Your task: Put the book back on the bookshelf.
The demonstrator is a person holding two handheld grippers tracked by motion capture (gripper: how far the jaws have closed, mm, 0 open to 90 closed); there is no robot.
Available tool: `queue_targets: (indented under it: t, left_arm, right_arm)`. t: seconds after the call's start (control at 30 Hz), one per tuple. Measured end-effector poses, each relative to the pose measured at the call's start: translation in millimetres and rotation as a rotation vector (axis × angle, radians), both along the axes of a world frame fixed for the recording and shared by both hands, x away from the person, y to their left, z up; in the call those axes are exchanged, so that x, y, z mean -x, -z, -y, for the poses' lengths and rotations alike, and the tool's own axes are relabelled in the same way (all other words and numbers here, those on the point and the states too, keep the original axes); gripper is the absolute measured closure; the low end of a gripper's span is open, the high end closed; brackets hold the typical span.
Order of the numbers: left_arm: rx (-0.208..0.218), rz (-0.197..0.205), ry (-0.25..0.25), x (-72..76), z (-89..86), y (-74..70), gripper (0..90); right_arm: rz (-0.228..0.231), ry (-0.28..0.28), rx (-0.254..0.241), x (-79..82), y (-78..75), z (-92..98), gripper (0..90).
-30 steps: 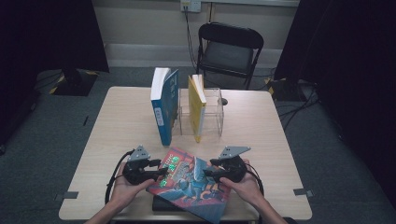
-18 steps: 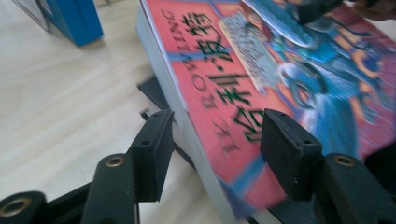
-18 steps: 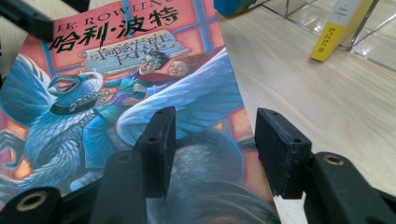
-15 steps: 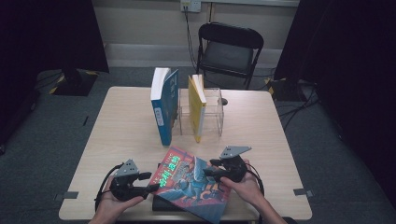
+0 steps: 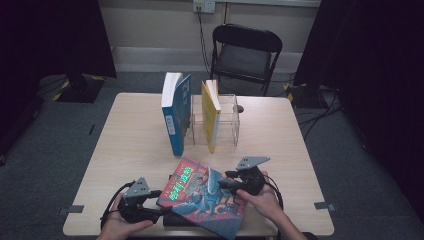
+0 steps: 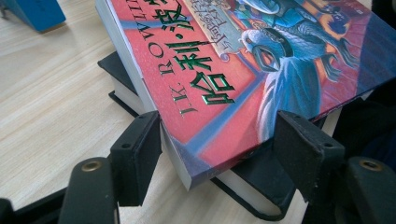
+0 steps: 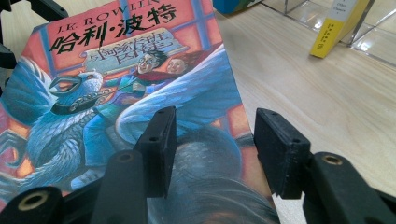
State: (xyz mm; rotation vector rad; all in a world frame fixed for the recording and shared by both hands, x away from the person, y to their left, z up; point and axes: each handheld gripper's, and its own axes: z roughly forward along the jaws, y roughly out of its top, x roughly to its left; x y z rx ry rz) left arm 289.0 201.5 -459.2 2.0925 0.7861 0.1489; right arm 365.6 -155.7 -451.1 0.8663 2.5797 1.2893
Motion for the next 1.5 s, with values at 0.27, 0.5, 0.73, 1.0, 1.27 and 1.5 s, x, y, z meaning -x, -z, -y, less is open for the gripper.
queue_targets:
  t: [0.27,0.5,0.73,1.0,1.27,1.5]
  left_arm:
    - [0.005,0.014,-0.014,-10.7,-0.5,0.9,35.8]
    - [0.003,0.033,-0.045,-26.5,0.9,1.5,35.9]
    - [-0.005,0.078,-0.091,-43.1,8.0,2.3,37.0]
    - [0.016,0.075,-0.122,-56.1,12.0,3.3,40.6]
    - [0.076,-0.002,-0.055,-36.0,24.0,1.4,38.2]
    - [0.110,-0.039,-0.054,-34.7,27.4,4.8,40.6]
  right_arm:
    - [0.000,0.018,0.016,8.9,-1.7,7.1,50.6]
    - [0.009,0.038,0.038,26.6,-3.8,15.2,50.3]
    - [0.000,0.054,0.043,44.1,-4.6,25.2,50.0]
    - [-0.002,0.018,0.042,53.0,-5.5,28.2,48.8]
    - [-0.015,0.036,0.005,23.6,-0.9,15.9,38.7]
    - [-0.004,0.067,-0.001,12.1,2.7,3.6,31.5]
